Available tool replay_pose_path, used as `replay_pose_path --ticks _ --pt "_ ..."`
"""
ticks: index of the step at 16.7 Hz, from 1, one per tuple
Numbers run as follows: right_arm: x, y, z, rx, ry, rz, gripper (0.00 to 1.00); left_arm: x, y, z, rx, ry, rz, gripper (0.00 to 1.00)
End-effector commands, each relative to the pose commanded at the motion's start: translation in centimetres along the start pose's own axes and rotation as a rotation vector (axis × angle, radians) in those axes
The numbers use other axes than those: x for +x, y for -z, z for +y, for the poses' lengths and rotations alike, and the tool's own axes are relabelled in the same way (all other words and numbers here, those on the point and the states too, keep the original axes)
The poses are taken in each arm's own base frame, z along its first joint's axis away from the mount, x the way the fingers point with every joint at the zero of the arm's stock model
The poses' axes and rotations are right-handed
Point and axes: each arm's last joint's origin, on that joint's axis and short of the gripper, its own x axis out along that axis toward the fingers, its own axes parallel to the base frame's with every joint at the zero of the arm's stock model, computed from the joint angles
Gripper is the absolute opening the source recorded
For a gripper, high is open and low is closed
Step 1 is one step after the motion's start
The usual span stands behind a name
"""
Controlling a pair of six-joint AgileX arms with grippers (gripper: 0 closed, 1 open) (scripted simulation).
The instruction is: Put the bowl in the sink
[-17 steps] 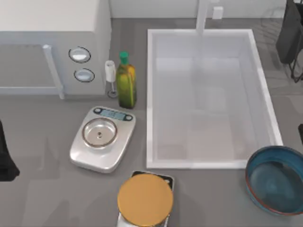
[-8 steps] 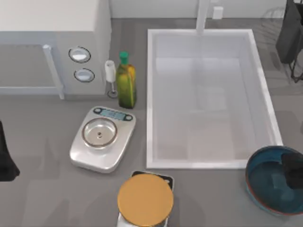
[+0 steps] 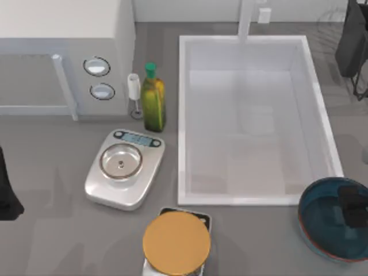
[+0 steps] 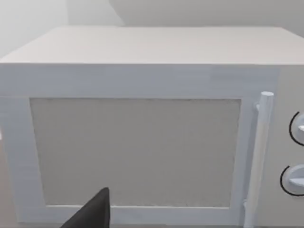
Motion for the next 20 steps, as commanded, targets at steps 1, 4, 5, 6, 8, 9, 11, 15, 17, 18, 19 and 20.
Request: replay_pose_path --ticks 1,4,5,6,8,9,11,15,17,18,19,20 --pt "0.00 0.00 0.00 0.000 0.000 0.000 0.92 0.00 0.00 0.00 0.000 0.000 0.000 1.00" --pt "0.00 0.00 0.00 0.000 0.000 0.000 0.70 0.00 0.00 0.00 0.000 0.000 0.000 1.00" --pt "0.00 0.00 0.00 0.000 0.000 0.000 0.62 0.00 0.00 0.00 0.000 0.000 0.000 1.00" --pt "0.00 0.00 0.00 0.000 0.000 0.000 0.55 0.00 0.00 0.00 0.000 0.000 0.000 1.00" --pt "0.00 0.00 0.00 0.000 0.000 0.000 0.40 0.00 0.00 0.00 0.000 0.000 0.000 1.00" --pt "0.00 0.00 0.00 0.000 0.000 0.000 0.32 0.00 0.00 0.00 0.000 0.000 0.000 1.00" --pt "0.00 0.00 0.00 0.000 0.000 0.000 0.17 0.00 0.00 0.00 0.000 0.000 0.000 1.00" --pt "0.00 0.00 0.00 0.000 0.000 0.000 0.00 0.00 0.00 0.00 0.000 0.000 0.000 1.00" --pt "0.00 0.00 0.00 0.000 0.000 0.000 0.00 0.00 0.00 0.00 0.000 0.000 0.000 1.00" --pt "0.00 0.00 0.00 0.000 0.000 0.000 0.00 0.00 0.00 0.00 0.000 0.000 0.000 1.00" --pt "0.00 0.00 0.00 0.000 0.000 0.000 0.00 0.00 0.00 0.00 0.000 0.000 0.000 1.00" --pt "0.00 0.00 0.00 0.000 0.000 0.000 0.00 0.00 0.00 0.00 0.000 0.000 0.000 1.00"
